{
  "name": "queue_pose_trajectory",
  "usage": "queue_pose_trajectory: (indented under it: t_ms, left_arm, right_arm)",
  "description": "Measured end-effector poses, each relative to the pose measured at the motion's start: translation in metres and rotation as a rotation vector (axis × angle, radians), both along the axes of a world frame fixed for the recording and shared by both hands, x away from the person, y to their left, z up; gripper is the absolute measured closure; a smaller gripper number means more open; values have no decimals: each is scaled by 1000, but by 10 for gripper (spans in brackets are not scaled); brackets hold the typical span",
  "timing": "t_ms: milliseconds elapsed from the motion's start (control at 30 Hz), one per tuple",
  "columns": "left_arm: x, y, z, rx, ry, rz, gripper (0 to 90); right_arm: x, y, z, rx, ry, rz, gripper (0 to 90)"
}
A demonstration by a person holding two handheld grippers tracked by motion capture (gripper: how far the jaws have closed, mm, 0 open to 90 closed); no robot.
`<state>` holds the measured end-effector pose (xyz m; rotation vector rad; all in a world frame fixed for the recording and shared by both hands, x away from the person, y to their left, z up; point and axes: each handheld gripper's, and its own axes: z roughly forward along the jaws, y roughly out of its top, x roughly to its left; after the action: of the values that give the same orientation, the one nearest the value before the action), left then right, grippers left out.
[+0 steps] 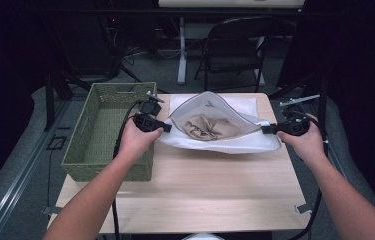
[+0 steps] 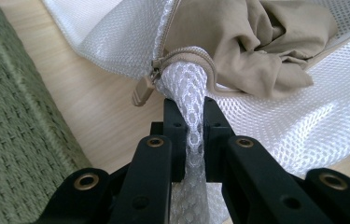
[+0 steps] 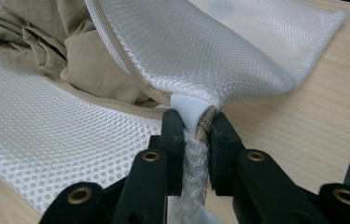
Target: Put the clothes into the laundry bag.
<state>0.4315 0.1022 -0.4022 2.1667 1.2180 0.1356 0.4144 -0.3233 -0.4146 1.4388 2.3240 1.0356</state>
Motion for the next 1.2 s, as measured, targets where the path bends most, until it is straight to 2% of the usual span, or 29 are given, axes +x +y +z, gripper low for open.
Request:
queue_pose_trajectory:
  t_ms: [233, 533, 933, 1200]
  left_arm:
    - [3, 4, 8, -7, -15, 27, 846]
    - [5, 4, 12, -5, -23, 27, 846]
    - [11, 3, 29, -1, -57, 39, 848]
    - [15, 3, 33, -13, -58, 45, 848]
  right_arm:
    - [1, -3, 6, -6, -18, -10, 791]
    - [4, -4, 10, -17, -24, -14, 792]
    - [6, -4, 23, -49, -62, -13, 792]
    - [10, -6, 25, -39, -59, -23, 793]
